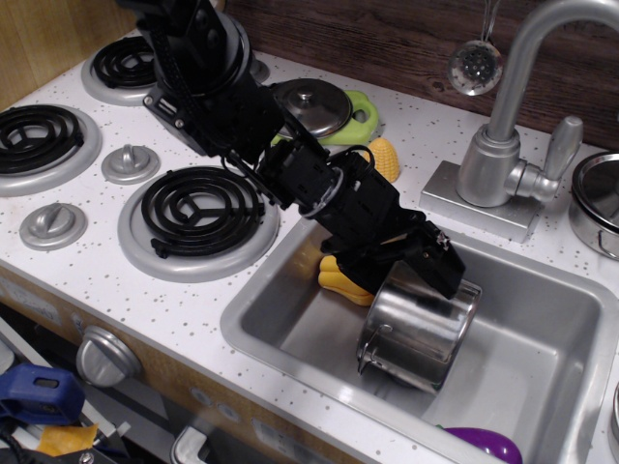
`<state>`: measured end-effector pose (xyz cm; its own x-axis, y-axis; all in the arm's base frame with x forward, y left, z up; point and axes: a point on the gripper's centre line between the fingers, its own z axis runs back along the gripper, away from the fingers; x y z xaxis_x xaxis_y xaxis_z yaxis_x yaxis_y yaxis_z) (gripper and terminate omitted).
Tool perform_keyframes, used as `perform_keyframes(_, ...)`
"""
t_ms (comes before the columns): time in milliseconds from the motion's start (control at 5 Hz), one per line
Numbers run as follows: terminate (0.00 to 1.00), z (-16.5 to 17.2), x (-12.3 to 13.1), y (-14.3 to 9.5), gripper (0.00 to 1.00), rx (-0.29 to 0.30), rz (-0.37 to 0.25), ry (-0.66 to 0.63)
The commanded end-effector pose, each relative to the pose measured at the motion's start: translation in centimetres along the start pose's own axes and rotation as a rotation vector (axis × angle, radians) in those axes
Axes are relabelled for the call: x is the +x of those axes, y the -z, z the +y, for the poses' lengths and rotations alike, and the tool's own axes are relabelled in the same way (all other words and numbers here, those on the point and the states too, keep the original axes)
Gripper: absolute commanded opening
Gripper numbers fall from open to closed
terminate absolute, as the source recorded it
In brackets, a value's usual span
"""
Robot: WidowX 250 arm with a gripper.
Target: Flip pot upright in sink
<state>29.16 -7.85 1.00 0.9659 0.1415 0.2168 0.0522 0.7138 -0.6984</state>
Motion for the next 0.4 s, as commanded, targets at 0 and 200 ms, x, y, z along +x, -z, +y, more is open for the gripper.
perform_keyframes(0,0.00,-0.89,0.30,0.42,0.00,-0.063,-0.059,-0.005)
perform_keyframes(200,0.00,-0.73,0.29,0.37,0.00,-0.101,-0.061,-0.005)
